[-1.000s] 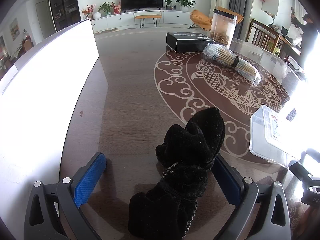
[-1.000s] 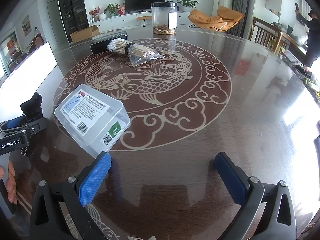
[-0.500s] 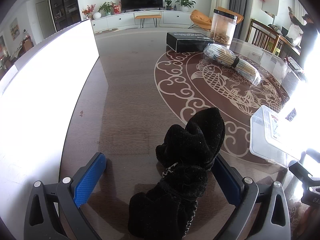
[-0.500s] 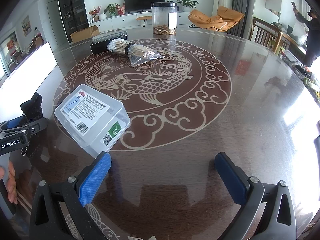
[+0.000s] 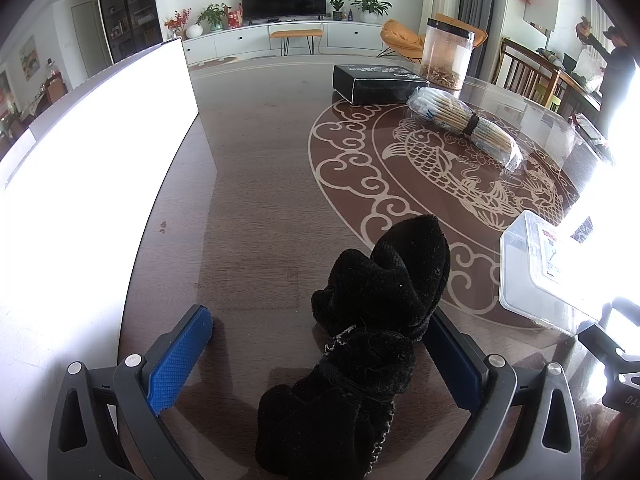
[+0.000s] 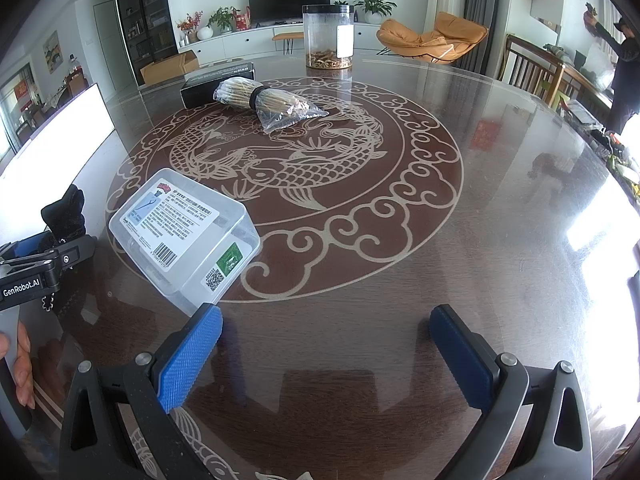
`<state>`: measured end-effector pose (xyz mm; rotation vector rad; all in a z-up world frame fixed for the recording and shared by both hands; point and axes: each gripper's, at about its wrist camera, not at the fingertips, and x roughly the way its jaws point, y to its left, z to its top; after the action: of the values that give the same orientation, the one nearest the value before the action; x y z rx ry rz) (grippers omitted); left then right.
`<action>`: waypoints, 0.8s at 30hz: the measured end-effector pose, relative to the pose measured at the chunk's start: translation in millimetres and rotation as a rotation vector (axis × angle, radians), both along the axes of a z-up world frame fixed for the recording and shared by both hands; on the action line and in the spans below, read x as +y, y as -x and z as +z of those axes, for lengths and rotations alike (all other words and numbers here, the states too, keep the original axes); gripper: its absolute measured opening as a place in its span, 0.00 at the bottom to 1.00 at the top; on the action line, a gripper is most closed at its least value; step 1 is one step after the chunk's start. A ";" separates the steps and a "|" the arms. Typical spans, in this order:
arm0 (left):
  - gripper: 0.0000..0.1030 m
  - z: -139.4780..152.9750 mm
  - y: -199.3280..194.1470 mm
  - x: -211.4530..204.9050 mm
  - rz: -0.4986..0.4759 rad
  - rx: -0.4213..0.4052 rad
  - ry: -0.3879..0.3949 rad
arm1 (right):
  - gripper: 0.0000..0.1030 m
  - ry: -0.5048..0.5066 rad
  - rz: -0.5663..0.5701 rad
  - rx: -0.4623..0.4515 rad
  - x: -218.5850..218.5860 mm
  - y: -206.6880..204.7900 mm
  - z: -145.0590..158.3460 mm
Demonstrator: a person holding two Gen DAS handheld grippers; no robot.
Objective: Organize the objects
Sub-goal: 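Hold the black fuzzy item in the left tool while the right tool grasps the clear box, then carry the fuzzy item and clear box into the cardboard box and open both tools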
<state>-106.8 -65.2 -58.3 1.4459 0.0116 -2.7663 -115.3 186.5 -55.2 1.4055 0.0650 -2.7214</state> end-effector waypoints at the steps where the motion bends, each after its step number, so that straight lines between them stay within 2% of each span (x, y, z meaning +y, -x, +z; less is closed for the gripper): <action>1: 1.00 0.0 0.0 0.0 0.000 0.000 0.000 | 1.00 -0.001 0.000 0.000 0.0 0.0 -0.1; 11: 1.00 0.0 -0.1 0.0 0.000 0.000 0.000 | 1.00 0.004 0.001 0.001 0.2 0.3 0.1; 16: 1.00 0.0 -0.2 0.1 0.000 0.000 0.000 | 1.00 0.072 0.042 0.025 3.1 -5.2 4.7; 20: 1.00 0.0 -0.2 -0.1 0.000 0.000 0.000 | 1.00 0.173 0.148 0.100 -1.8 -10.7 27.0; 22: 1.00 -0.1 -0.2 -0.1 0.000 0.000 0.000 | 1.00 0.146 0.231 0.154 -16.2 -7.2 45.9; 24: 1.00 0.0 -0.3 -0.1 0.000 0.001 0.000 | 1.00 0.086 0.357 0.154 -39.7 4.3 58.8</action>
<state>-106.5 -65.3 -58.4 1.4453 0.0117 -2.7670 -119.6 146.8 3.7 1.0440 0.1861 -2.4952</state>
